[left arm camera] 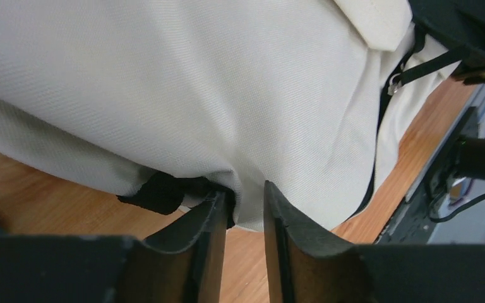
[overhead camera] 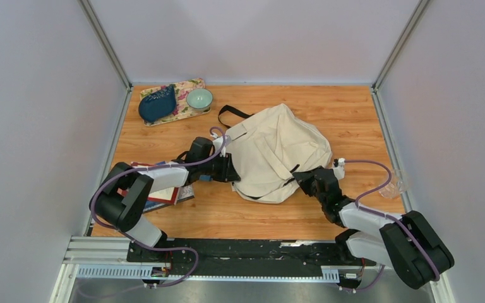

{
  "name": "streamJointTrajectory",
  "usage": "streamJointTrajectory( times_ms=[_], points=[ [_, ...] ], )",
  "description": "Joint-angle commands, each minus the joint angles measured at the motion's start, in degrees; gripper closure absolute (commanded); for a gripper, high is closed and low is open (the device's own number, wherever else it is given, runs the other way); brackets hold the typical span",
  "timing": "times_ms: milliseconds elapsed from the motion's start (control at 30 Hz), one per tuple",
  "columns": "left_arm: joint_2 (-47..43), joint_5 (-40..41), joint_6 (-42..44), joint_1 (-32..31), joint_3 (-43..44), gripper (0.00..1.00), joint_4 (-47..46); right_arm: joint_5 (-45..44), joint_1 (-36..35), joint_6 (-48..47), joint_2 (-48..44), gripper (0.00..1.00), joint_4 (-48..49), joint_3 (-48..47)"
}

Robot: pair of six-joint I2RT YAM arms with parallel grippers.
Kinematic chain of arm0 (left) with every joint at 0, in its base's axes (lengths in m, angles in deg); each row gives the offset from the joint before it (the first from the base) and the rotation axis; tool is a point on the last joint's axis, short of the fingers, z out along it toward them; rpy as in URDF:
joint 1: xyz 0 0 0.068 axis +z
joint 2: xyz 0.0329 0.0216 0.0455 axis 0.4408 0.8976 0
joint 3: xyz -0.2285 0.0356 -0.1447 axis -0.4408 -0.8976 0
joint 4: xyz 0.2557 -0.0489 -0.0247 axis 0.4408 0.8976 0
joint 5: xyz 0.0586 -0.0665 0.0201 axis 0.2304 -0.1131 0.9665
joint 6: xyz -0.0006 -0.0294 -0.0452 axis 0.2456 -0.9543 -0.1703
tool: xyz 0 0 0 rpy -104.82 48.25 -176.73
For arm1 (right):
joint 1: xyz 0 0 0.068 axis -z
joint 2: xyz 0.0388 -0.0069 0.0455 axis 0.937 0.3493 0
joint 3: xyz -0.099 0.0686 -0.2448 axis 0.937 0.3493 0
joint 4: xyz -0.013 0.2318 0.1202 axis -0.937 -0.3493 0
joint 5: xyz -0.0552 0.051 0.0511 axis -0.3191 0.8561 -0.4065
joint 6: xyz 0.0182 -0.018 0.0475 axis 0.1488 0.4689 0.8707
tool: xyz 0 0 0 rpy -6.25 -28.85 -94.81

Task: Pack the student bag
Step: Adjust the student bag at the center of the board.

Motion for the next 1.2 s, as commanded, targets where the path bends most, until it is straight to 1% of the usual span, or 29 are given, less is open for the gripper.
streamJointTrajectory(
  times_ms=[0, 33, 67, 100, 133, 233, 267, 300, 333, 367, 400, 500, 633, 667, 700, 767, 800, 933, 1000, 1033, 1100, 1133, 1167],
  points=[
    [-1.31, 0.03, 0.19, -0.78, 3.96, 0.53, 3.82, 2.58, -1.55, -0.38, -4.53, 1.0, -0.35, -2.13],
    [-2.45, 0.55, -0.86, -0.78, 4.14, 0.38, 3.65, 0.05, -1.91, 0.06, -6.89, 1.0, -1.24, -1.95],
    [-5.24, 1.95, -1.31, -0.78, 4.23, 0.34, 3.3, -1.28, -2.44, 0.5, -7.96, 1.0, -2.12, -1.95],
    [-6.93, 3.01, -1.66, -0.87, 4.23, 0.32, 3.38, -2.69, -3.48, 0.77, -9.18, 1.0, -3.87, -1.95],
    [-8.51, 4.15, -2.27, -0.79, 4.23, 0.23, 3.47, -4.97, -4.1, 1.21, -11.02, 1.0, -4.93, -2.39],
    [-15.44, 7.93, -2.28, -1.48, 4.58, 0.23, 3.3, -7.88, -6.13, 2.09, -12.8, 1.0, -8.1, -2.83],
    [-16.34, 9.16, -1.76, -3.31, 4.84, 0.22, 3.73, -8.15, -6.57, 2.35, -13.15, 1.0, -8.54, -3.18],
    [-17.04, 10.65, 0.6, -4.73, 5.28, 0.22, 4.25, -8.24, -7.53, 2.53, -13.15, 1.0, -8.72, -3.27],
    [-17.92, 14.41, 2.1, -6.91, 6.06, 0.22, 4.78, -8.59, -8.15, 2.62, -12.98, 1.0, -8.89, -3.62],
    [-18.02, 16.45, 3.59, -10.85, 6.42, 0.22, 5.74, -8.85, -8.68, 3.14, -12.54, 1.0, -9.07, -3.97],
    [-18.02, 17.95, 5.7, -12.63, 6.77, 0.22, 5.93, -9.12, -9.99, 3.41, -12.36, 1.0, -9.24, -4.23],
    [-17.49, 20.15, 6.25, -16.06, 7.04, 0.21, 6.28, -10.7, -11.92, 4.46, -12.01, 1.0, -9.94, -4.67],
    [-20.29, 29.11, 4.76, -17.48, 4.85, 0.21, 9.26, -12.54, -12.81, 5.6, -13.41, 1.0, -11.18, -4.15],
    [-21.08, 35.21, 4.23, -17.57, 4.41, 0.21, 10.58, -12.81, -12.9, 5.69, -13.85, 1.0, -11.35, -3.97],
    [-21.96, 39.1, 1.26, -17.57, 3.97, 0.21, 12.76, -13.16, -12.9, 5.78, -14.29, 1.0, -12.22, -4.06],
    [-24.95, 47.45, 0.44, -17.57, 2.47, 0.19, 14.98, -14.04, -12.9, 5.78, -15.78, 1.0, -13.28, -4.06],
    [-25.83, 48.54, 1.05, -17.66, 2.12, 0.19, 15.16, -14.39, -12.9, 5.7, -16.22, 1.0, -14.07, -4.06],
    [-28.91, 49.69, 0.89, -17.66, 2.47, 0.18, 16.56, -15.62, -12.99, 6.31, -17.55, 1.0, -15.48, -4.06],
    [-30.05, 47.16, 2.28, -17.66, 1.16, 0.18, 13.6, -15.63, -12.99, 6.31, -17.46, 1.0, -15.49, -4.06],
    [-30.06, 41.83, 3.07, -17.66, 0.28, 0.17, 11.23, -15.28, -12.99, 6.31, -17.37, 1.0, -15.4, -4.15],
    [-28.49, 35.75, 3.96, -17.83, 0.62, 0.17, 7.87, -14.92, -13.07, 6.22, -17.02, 1.0, -14.26, -3.97],
    [-26.3, 30.15, 4.13, -18.18, 1.23, 0.17, 5.43, -14.49, -13.08, 6.22, -16.85, 1.0, -13.99, -4.06],
    [-25.06, 27.74, 4.4, -19.49, 1.5, 0.17, 4.01, -14.39, -13.08, 6.13, -16.76, 1.0, -13.64, -4.06]
  ],
)
